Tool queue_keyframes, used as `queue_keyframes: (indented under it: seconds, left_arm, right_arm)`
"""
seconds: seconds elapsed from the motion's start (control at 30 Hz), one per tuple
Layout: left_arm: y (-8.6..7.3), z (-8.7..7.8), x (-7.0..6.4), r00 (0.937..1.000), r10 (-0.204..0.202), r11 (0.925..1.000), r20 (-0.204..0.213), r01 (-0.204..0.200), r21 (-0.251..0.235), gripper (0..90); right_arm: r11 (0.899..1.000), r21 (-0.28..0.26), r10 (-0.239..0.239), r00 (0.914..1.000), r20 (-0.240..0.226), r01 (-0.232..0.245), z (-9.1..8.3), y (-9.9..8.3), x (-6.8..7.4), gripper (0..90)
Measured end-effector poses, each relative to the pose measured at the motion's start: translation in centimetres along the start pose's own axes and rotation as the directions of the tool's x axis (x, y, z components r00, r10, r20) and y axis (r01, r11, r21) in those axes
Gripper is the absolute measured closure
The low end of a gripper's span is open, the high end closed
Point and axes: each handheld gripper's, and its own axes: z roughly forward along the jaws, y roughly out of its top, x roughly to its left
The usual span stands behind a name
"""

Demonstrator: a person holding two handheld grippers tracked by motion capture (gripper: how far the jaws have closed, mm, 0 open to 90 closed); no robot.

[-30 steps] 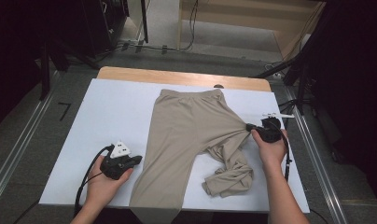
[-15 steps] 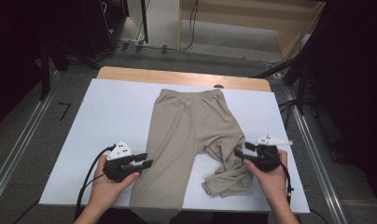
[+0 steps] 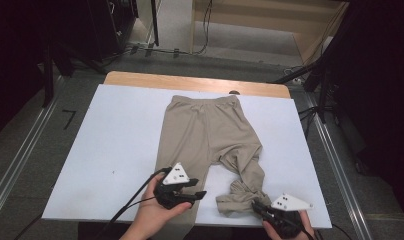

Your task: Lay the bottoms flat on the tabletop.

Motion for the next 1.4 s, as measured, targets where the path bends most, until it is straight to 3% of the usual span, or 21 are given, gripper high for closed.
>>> queue_keyframes:
  seconds: [0.1, 0.17, 0.2, 0.27, 0.33, 0.43, 0.47, 0.5, 0.53, 0.6, 0.67, 0.73, 0.9, 0.97, 1.0, 1.07, 1.17, 1.23, 1.27, 1.33, 1.4]
  left_arm:
    - [0.7, 1.9, -1.4, 0.9993, 0.017, 0.9998, 0.033, -0.017, 0.013, 49.8]
    - [1.1, 3.0, -2.1, 0.9991, 0.021, 0.9995, 0.037, -0.022, 0.024, 49.3]
    - [1.4, 3.6, -2.4, 0.9992, 0.020, 0.9993, 0.036, -0.021, 0.030, 48.0]
    - [2.0, 5.0, -2.8, 0.9994, 0.012, 0.9990, 0.033, -0.013, 0.042, 47.4]
    - [2.6, 5.9, -2.9, 0.9997, 0.010, 0.9983, 0.022, -0.011, 0.058, 47.4]
    - [3.4, 7.4, -2.8, 1.0000, 0.006, 0.9963, -0.004, -0.005, 0.086, 47.5]
    - [3.6, 8.0, -2.7, 1.0000, 0.003, 0.9948, -0.004, -0.002, 0.102, 47.8]
    - [3.6, 8.4, -2.7, 1.0000, 0.000, 0.9930, -0.003, 0.000, 0.118, 51.2]
    - [3.6, 8.7, -2.7, 1.0000, 0.004, 0.9913, 0.001, -0.004, 0.132, 58.2]
    - [3.3, 8.8, -2.9, 0.9996, 0.026, 0.9896, 0.012, -0.027, 0.142, 77.3]
    - [3.1, 8.5, -3.4, 0.9971, 0.056, 0.9870, 0.052, -0.063, 0.148, 85.8]
    - [2.8, 7.9, -4.1, 0.9922, 0.071, 0.9852, 0.102, -0.086, 0.148, 86.5]
    - [1.6, 6.8, -6.3, 0.9659, 0.108, 0.9801, 0.235, -0.143, 0.137, 84.4]
    - [1.4, 6.6, -6.5, 0.9522, 0.111, 0.9782, 0.285, -0.155, 0.138, 74.7]
    - [1.3, 6.5, -6.6, 0.9500, 0.116, 0.9787, 0.290, -0.159, 0.130, 67.6]
    - [1.2, 6.1, -6.3, 0.9563, 0.118, 0.9799, 0.267, -0.156, 0.124, 59.6]
    - [1.3, 5.7, -4.9, 0.9720, 0.069, 0.9886, 0.225, -0.097, 0.115, 57.6]
    - [1.6, 5.5, -4.2, 0.9803, 0.047, 0.9919, 0.192, -0.069, 0.107, 57.6]
    - [1.7, 5.5, -3.9, 0.9822, 0.041, 0.9930, 0.184, -0.060, 0.101, 57.6]
    - [2.0, 5.6, -3.2, 0.9886, 0.022, 0.9949, 0.149, -0.036, 0.094, 57.1]
    - [2.3, 5.8, -2.5, 0.9931, 0.009, 0.9957, 0.117, -0.019, 0.091, 56.7]
  right_arm:
    - [0.999, -0.008, -0.032, 0.9976, -0.062, 0.031, -1.1, -1.1, 1.7, 85.1]
    - [0.997, 0.007, -0.071, 0.9901, -0.121, 0.072, -1.4, -2.0, 3.1, 83.8]
    - [0.996, 0.012, -0.084, 0.9851, -0.150, 0.087, -1.6, -2.3, 3.6, 79.1]
    - [0.997, 0.000, -0.078, 0.9805, -0.180, 0.080, -2.0, -2.7, 3.8, 58.8]
    - [0.997, -0.052, -0.065, 0.9756, -0.210, 0.055, -2.6, -2.6, 3.1, 52.0]
    - [0.993, -0.120, -0.033, 0.9859, -0.164, 0.014, -3.2, -2.1, 1.3, 50.6]
    - [0.991, -0.132, -0.018, 0.9909, -0.133, 0.000, -3.2, -2.0, 0.7, 50.1]
    - [0.992, -0.122, -0.011, 0.9979, -0.064, 0.003, -2.8, -1.7, 0.0, 49.5]
    - [0.994, -0.110, 0.003, 0.9997, -0.023, -0.005, -2.4, -1.6, -0.4, 48.9]
    - [0.994, -0.100, 0.044, 0.9990, 0.003, -0.043, -1.6, -1.4, -1.1, 47.2]
    - [0.994, -0.094, 0.064, 0.9979, 0.015, -0.062, -0.9, -1.3, -1.6, 47.0]
    - [0.992, -0.093, 0.082, 0.9966, 0.007, -0.081, -0.5, -1.3, -1.9, 46.8]
    - [0.992, -0.095, 0.090, 0.9954, 0.032, -0.087, 0.0, -0.5, -2.7, 45.2]
    - [0.993, -0.066, 0.095, 0.9951, 0.027, -0.093, 0.7, -0.2, -2.8, 42.7]
    - [0.993, -0.063, 0.100, 0.9948, 0.021, -0.098, 1.1, -0.1, -2.9, 42.7]
    - [0.993, -0.064, 0.103, 0.9946, 0.015, -0.102, 1.6, 0.3, -2.7, 42.1]
    - [0.997, -0.065, 0.055, 0.9976, 0.042, -0.053, 2.3, 1.2, -2.3, 44.1]
    - [0.997, -0.055, 0.047, 0.9977, 0.050, -0.044, 2.9, 1.8, -2.5, 56.2]
    - [0.998, -0.039, 0.045, 0.9976, 0.053, -0.043, 3.2, 2.0, -2.9, 70.4]
    - [0.997, -0.025, 0.068, 0.9965, 0.049, -0.067, 3.4, 2.1, -3.6, 86.7]
    - [0.994, -0.048, 0.106, 0.9931, 0.050, -0.103, 2.8, 2.1, -4.4, 87.9]
